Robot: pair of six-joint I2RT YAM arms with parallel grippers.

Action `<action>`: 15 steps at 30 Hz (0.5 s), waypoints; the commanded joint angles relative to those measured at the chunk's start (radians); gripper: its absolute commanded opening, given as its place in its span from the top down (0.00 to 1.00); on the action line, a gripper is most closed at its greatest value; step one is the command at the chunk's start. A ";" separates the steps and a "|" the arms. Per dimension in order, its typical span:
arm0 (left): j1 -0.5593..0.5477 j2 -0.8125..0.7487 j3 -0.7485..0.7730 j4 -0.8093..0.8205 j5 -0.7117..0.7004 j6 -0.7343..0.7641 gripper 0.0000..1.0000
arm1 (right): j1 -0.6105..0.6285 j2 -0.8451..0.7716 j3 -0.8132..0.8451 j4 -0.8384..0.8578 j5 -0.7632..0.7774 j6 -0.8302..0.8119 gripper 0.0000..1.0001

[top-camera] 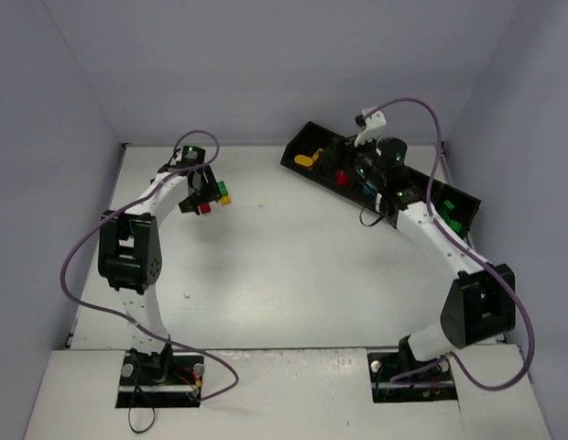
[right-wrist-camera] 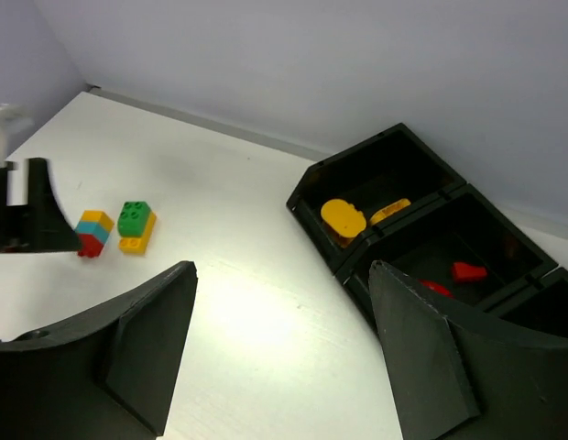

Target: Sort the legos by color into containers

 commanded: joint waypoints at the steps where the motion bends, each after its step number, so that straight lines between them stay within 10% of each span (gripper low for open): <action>1: 0.009 0.034 0.122 -0.052 -0.067 0.011 0.34 | 0.006 -0.090 -0.043 0.020 -0.031 0.045 0.28; 15: 0.014 0.226 0.234 -0.045 -0.136 0.048 0.51 | 0.006 -0.363 -0.250 -0.132 -0.020 0.058 0.27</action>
